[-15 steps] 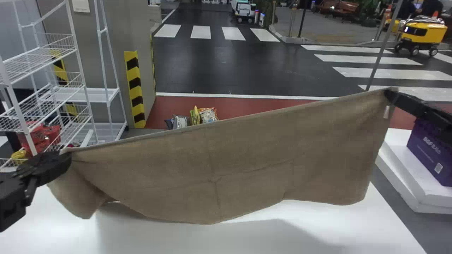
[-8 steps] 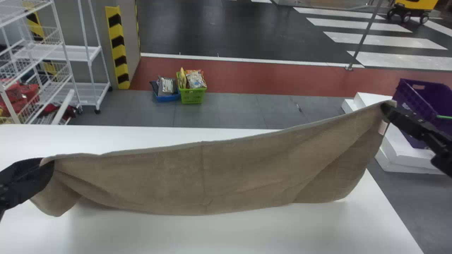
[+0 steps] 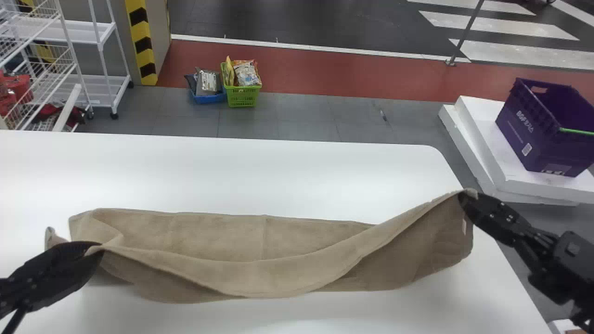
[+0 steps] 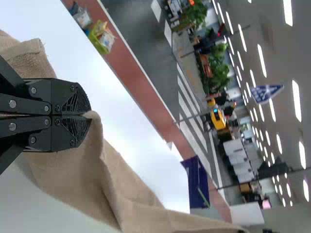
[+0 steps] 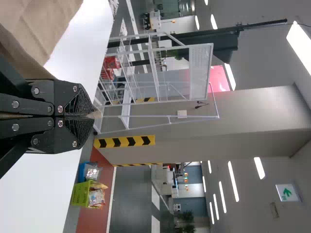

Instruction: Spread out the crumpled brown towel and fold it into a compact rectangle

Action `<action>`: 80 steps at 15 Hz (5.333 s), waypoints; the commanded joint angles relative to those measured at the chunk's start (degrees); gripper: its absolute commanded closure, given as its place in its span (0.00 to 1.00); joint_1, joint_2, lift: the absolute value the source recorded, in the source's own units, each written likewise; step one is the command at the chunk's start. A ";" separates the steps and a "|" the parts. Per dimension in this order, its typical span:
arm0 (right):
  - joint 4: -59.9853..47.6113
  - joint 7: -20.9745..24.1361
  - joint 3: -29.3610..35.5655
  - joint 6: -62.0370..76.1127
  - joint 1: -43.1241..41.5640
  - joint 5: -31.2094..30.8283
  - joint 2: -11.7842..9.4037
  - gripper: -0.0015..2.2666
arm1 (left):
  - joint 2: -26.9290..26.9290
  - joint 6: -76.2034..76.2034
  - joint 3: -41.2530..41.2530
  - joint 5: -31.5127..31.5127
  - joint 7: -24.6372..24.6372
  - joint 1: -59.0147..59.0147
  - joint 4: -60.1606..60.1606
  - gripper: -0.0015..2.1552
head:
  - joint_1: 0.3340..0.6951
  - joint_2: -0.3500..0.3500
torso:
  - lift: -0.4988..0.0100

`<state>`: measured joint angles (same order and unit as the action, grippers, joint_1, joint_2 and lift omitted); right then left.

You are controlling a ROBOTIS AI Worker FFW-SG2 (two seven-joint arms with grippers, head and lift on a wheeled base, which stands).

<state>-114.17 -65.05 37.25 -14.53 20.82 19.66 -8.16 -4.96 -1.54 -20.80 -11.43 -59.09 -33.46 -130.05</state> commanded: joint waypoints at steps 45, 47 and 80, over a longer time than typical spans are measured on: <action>9.22 -13.28 12.84 -19.89 -6.75 -4.28 -5.72 0.10 | -0.05 -2.72 -7.68 -7.82 -2.08 4.81 8.94 0.04 | 1.00 0.17 | 0.73; 7.73 -13.00 11.09 -24.46 -9.21 -6.57 -5.02 0.12 | 1.53 0.44 -5.30 -6.06 0.56 7.00 9.37 0.06 | 1.00 0.17 | 0.73; 15.20 -0.43 9.33 -23.05 -12.64 -10.17 -5.20 0.10 | -4.80 5.19 4.63 -37.26 -8.41 45.85 48.66 0.28 | 1.00 0.23 | 0.73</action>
<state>-99.61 -65.49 46.34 -37.74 8.17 9.21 -12.95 -9.28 3.65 -16.05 -48.23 -67.52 12.15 -82.23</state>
